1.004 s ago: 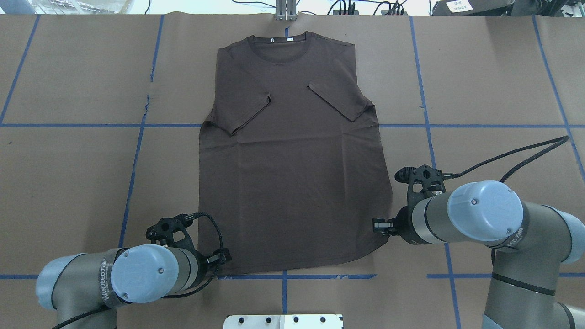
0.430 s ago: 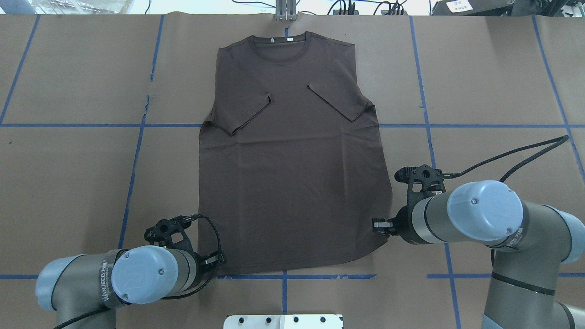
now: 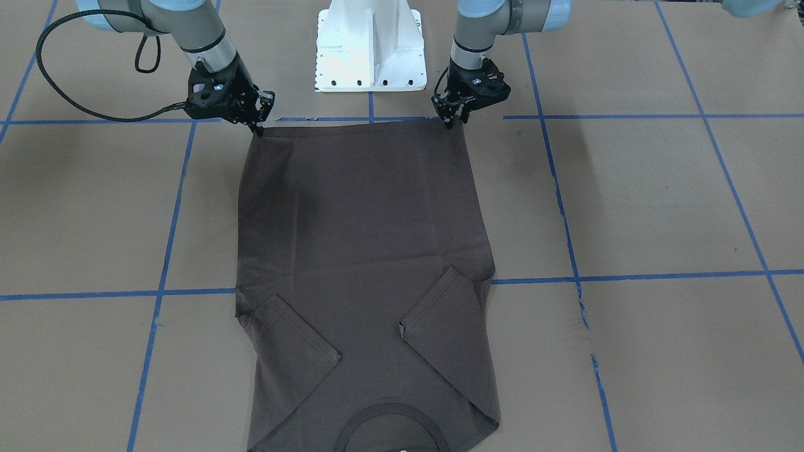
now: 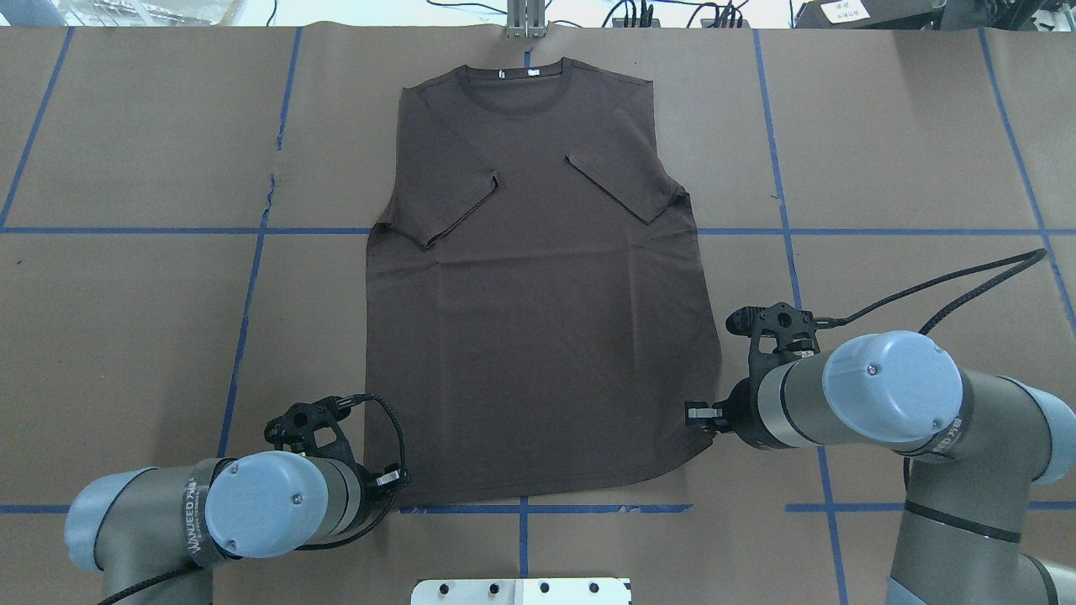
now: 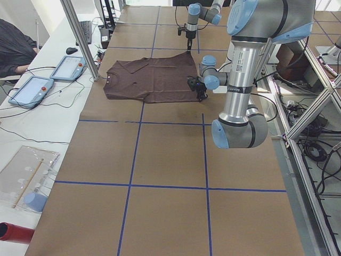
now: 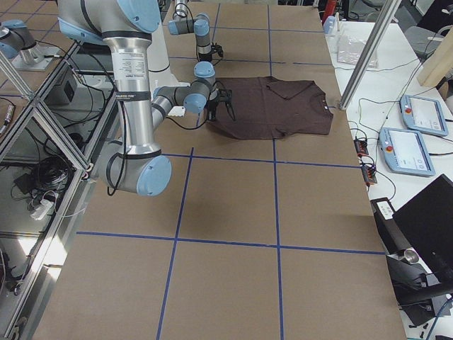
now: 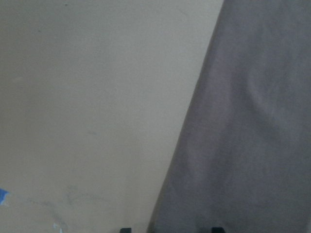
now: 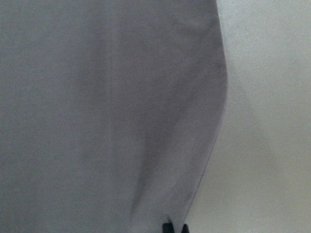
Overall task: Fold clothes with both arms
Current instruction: 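Grasp the two hem corners with the left and right grippers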
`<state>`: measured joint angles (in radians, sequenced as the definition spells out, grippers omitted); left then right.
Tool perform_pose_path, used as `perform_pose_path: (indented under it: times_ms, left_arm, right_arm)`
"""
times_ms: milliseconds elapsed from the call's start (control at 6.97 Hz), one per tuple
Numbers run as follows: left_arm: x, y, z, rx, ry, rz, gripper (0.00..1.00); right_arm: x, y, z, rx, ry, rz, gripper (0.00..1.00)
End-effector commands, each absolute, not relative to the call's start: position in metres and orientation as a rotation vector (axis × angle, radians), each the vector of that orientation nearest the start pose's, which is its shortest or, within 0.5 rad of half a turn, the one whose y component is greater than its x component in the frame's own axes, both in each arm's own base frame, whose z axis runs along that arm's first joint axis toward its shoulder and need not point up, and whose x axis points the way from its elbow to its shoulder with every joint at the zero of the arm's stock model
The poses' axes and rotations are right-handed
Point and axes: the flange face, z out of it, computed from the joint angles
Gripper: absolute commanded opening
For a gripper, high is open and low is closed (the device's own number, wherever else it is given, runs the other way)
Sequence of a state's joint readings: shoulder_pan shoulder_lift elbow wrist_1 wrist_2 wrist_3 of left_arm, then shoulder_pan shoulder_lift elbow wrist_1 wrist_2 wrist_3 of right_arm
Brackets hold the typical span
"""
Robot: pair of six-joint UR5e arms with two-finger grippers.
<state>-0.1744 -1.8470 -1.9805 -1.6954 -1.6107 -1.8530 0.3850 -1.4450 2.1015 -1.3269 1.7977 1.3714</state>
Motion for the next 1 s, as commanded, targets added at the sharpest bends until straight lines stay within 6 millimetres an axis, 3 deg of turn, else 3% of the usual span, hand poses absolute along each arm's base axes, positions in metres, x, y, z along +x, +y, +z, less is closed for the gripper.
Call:
perform_pose_path:
  times_ms: [0, 287, 574, 861]
  left_arm:
    - [0.529, -0.224, 0.319, -0.082, 0.814, -0.414, 0.25]
    - [0.529, -0.224, 0.317, -0.085, 0.817, -0.411, 0.00]
    - [0.522, -0.225, 0.309, -0.085, 0.837, -0.409, 0.00]
    - [0.492, -0.224, 0.295, -0.067, 0.861, -0.367, 0.00]
  right_arm:
    - [-0.423, -0.293, 0.327, 0.057, -0.919, 0.073, 0.00]
    - [-0.422, -0.292, 0.328, 0.057, -0.918, 0.073, 0.00]
    - [-0.421, -0.293, 0.326, 0.057, -0.921, 0.073, 0.00]
    - [-0.395, -0.290, 0.311, -0.002, -0.963, 0.060, 0.00]
